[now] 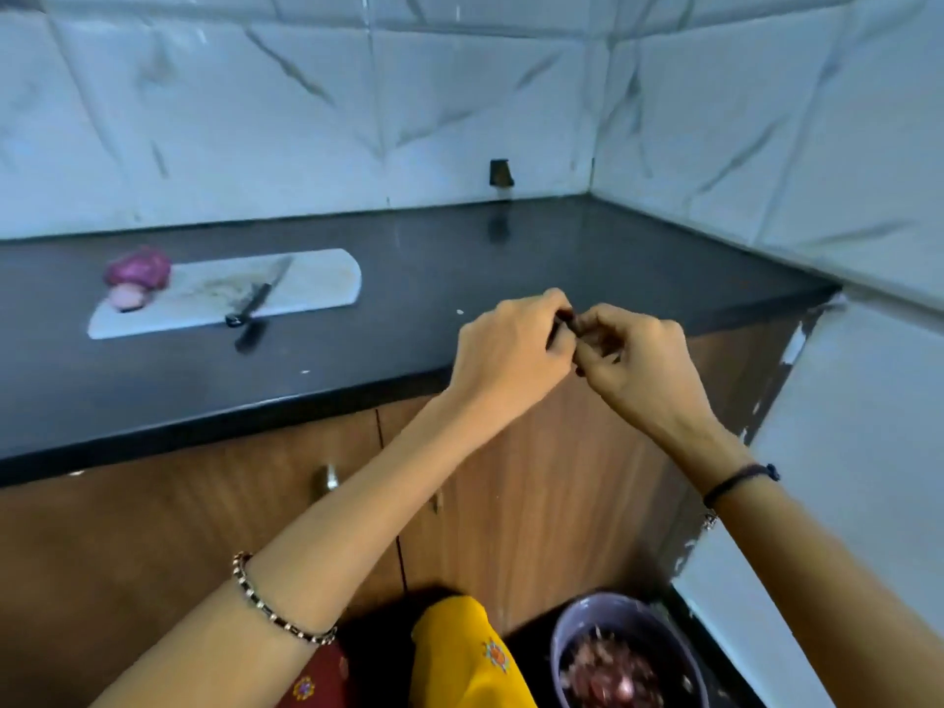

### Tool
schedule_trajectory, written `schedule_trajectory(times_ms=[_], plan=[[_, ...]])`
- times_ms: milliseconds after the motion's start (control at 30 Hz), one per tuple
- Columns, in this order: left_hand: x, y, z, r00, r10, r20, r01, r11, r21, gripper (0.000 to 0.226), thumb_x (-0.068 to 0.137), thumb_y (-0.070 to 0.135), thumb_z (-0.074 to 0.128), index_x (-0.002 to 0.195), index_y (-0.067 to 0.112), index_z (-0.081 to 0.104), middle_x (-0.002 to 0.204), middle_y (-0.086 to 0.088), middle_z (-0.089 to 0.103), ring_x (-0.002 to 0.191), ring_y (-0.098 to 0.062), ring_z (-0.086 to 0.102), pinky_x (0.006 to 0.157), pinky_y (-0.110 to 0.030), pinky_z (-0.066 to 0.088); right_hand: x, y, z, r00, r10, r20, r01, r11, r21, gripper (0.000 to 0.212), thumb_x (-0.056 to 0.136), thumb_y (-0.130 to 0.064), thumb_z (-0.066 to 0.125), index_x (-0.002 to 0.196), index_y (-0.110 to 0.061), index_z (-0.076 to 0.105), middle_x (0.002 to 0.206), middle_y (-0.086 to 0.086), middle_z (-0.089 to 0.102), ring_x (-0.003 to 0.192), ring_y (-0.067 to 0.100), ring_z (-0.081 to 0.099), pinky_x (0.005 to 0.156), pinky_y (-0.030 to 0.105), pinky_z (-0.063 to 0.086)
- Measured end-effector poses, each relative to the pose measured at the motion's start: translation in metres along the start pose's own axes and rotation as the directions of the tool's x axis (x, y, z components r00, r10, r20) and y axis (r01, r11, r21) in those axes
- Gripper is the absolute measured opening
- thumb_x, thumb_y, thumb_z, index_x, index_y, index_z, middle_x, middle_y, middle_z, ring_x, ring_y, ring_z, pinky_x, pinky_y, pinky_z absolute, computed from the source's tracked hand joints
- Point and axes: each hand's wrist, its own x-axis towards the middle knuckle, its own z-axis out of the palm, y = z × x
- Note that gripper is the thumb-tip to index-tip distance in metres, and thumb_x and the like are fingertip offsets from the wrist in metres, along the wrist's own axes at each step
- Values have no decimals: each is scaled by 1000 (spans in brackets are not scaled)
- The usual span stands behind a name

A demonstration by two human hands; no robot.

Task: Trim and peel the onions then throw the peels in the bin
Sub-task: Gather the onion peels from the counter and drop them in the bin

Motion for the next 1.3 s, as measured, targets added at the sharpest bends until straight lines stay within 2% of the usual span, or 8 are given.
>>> schedule_trajectory(times_ms=[133, 267, 333, 400, 700, 900, 1033, 1300], plan=[[11, -42, -36, 991, -127, -32, 130, 986, 109, 24, 100, 33, 50, 116, 32, 68, 107, -1, 67, 107, -21, 61, 76, -33, 44, 26, -30, 26, 973, -198, 121, 205, 977, -53, 11, 90, -19, 68, 98, -14, 74, 93, -1, 72, 86, 18, 67, 80, 34, 54], [15, -87, -52, 968, -248, -27, 249, 955, 159, 24, 100, 30, 51, 117, 29, 68, 114, -6, 63, 115, -23, 58, 82, -35, 45, 34, -56, 58, 853, -296, 431, 351, 935, -52, 36, 97, -34, 40, 115, -17, 66, 120, 2, 68, 124, 22, 58, 105, 46, 45], [16, -105, -56, 957, -290, -24, 289, 935, 204, 26, 101, 25, 50, 121, 22, 66, 118, -7, 63, 121, -24, 53, 87, -38, 46, 32, -66, 76, 773, -281, 569, 399, 913, -90, 52, 102, -38, 26, 141, -17, 52, 152, 1, 50, 152, 18, 28, 124, 44, 20], [15, -119, -55, 953, -302, -24, 298, 921, 252, 27, 102, 24, 50, 123, 18, 65, 121, -6, 65, 124, -24, 49, 91, -40, 45, 34, -73, 88, 755, -216, 620, 381, 913, -146, 57, 108, -40, 18, 159, -17, 28, 168, -3, 23, 156, 11, 3, 127, 39, -1], [13, -137, -46, 960, -272, -68, 281, 923, 264, 30, 102, 26, 44, 123, 18, 64, 123, 0, 66, 124, -21, 44, 95, -36, 40, 67, -41, 70, 783, 122, 610, 269, 818, -508, 58, 111, -35, 12, 162, -8, 11, 171, 3, 6, 156, 15, -11, 126, 39, -10], [16, -145, -46, 915, -382, -129, 393, 917, 72, 28, 100, 19, 46, 120, 19, 66, 120, 0, 66, 124, -20, 44, 96, -36, 43, 65, -76, 92, 699, -12, 715, 349, 878, -327, 57, 111, -34, 13, 163, -13, 6, 171, -2, 0, 154, 8, -15, 125, 34, -13], [12, -146, -48, 902, -414, -122, 424, 903, 67, 29, 100, 17, 46, 122, 18, 65, 122, -2, 65, 125, -21, 44, 96, -38, 44, 99, -90, 128, 666, 60, 744, 298, 892, -339, 59, 110, -34, 10, 162, -8, 2, 171, 3, -3, 155, 13, -15, 126, 41, -10], [13, -149, -45, 908, -407, -97, 417, 900, 128, 30, 100, 21, 44, 121, 15, 65, 120, -3, 66, 122, -22, 44, 97, -37, 40, 139, -68, 150, 745, 391, 540, 36, 785, -618, 79, 105, -51, 12, 158, 8, 10, 168, 21, 5, 157, 30, -8, 127, 42, -4]])
